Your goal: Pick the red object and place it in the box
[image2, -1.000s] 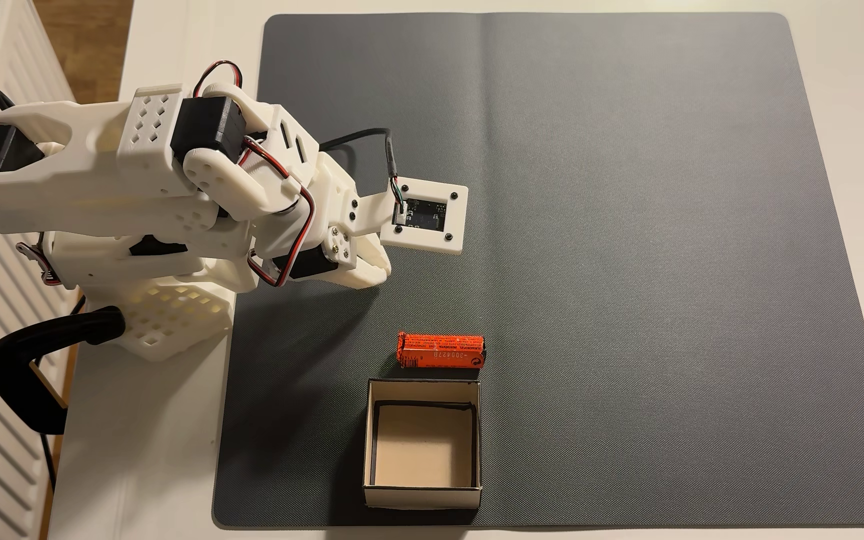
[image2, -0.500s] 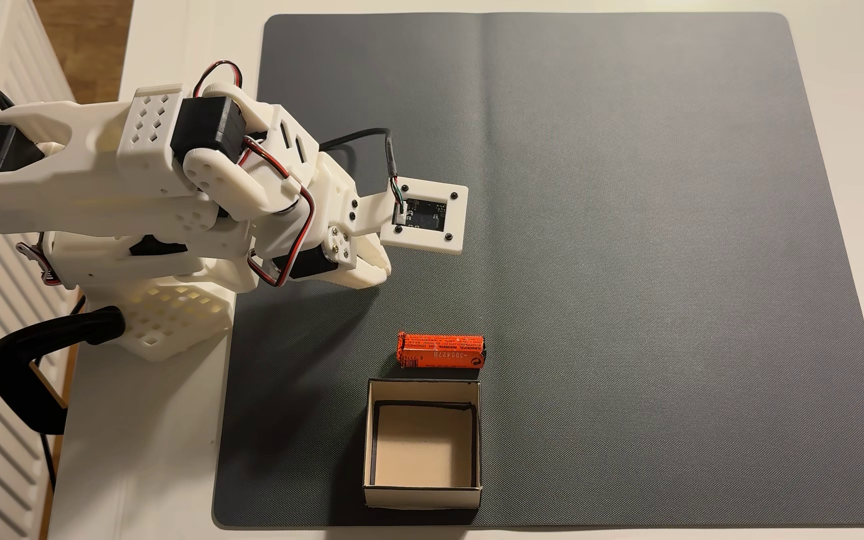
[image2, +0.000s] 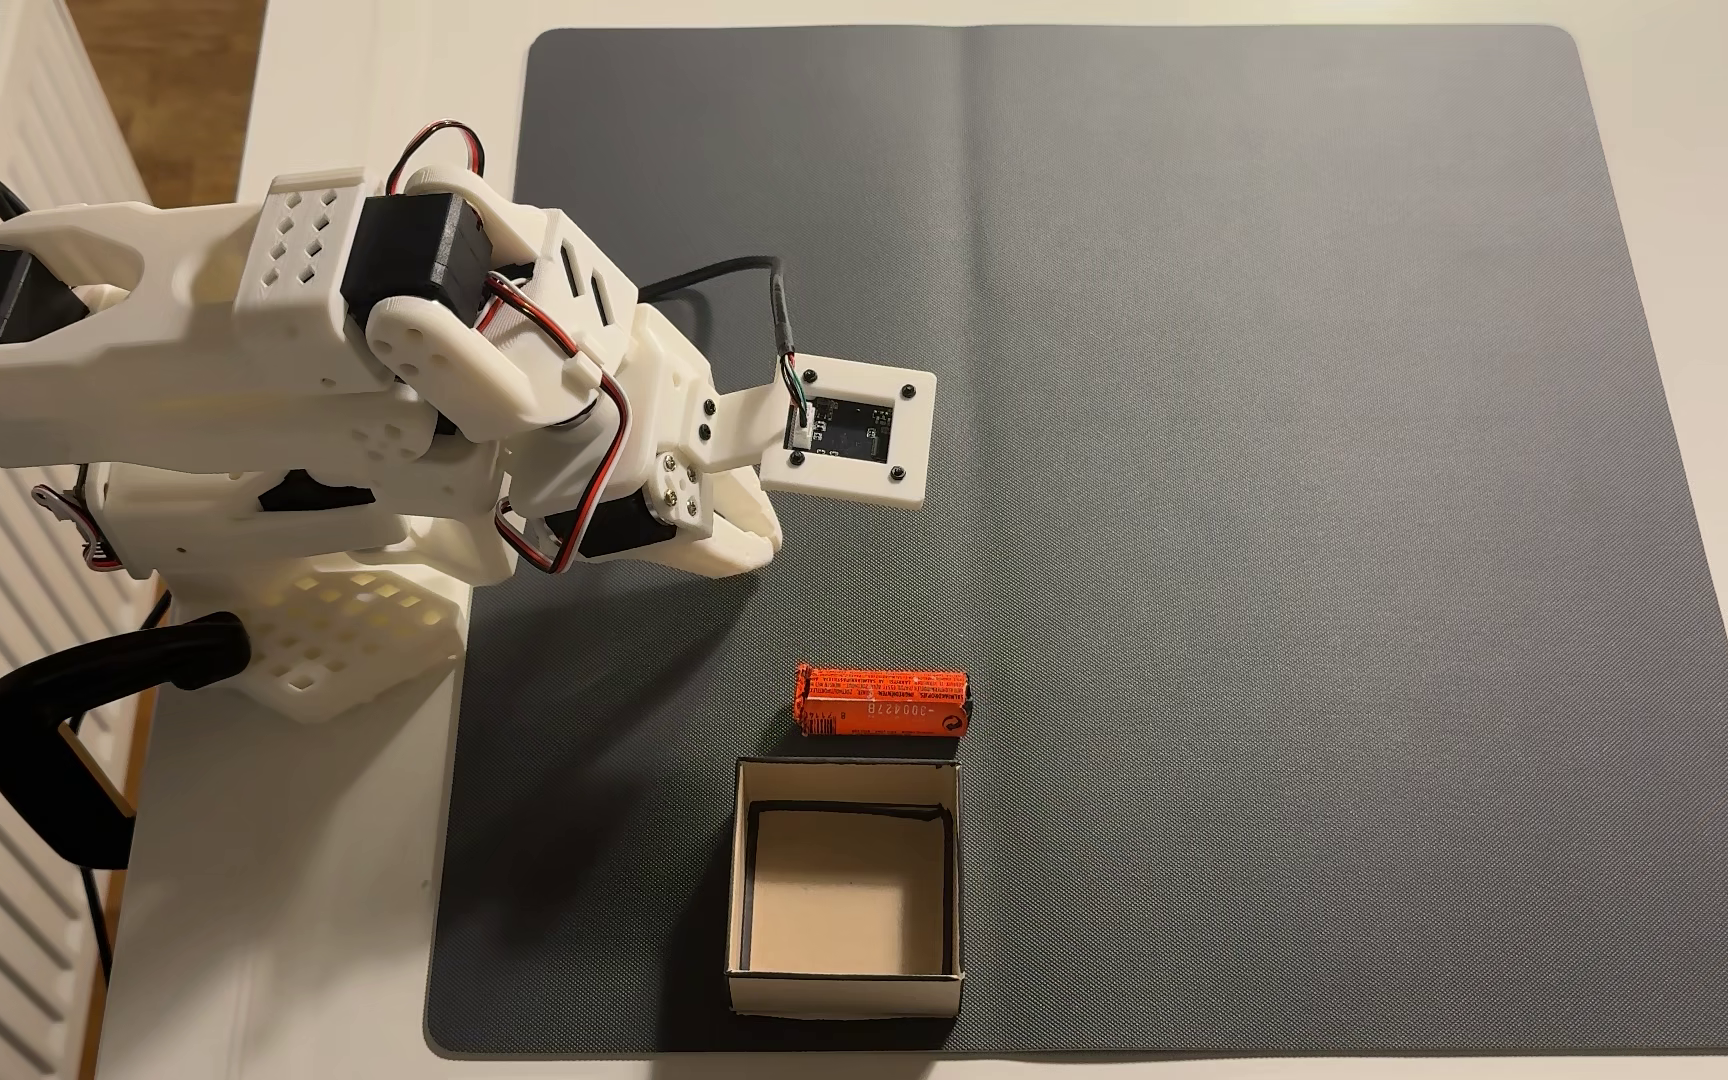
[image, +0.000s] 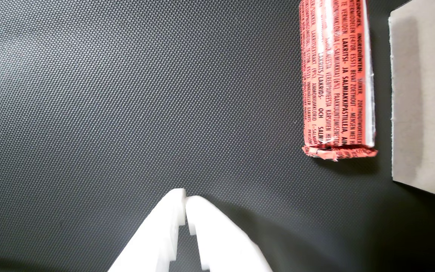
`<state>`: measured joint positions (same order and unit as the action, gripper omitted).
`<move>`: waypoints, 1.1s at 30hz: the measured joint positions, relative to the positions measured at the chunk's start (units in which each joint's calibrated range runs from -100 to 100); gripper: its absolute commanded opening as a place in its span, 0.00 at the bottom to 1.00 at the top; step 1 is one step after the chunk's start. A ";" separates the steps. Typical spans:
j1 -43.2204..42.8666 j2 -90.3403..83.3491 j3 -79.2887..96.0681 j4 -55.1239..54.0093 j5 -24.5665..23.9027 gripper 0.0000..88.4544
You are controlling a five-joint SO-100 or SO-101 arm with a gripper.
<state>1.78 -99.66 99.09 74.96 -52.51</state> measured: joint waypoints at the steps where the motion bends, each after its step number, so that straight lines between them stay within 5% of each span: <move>1: 0.00 0.00 0.00 0.00 0.00 0.01; 16: -0.07 0.00 0.00 -0.26 -0.43 0.01; 24: -0.97 0.69 -2.01 -12.70 -0.32 0.01; 33: 6.01 0.69 -9.95 -10.61 0.43 0.01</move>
<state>7.80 -98.97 89.14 64.35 -52.08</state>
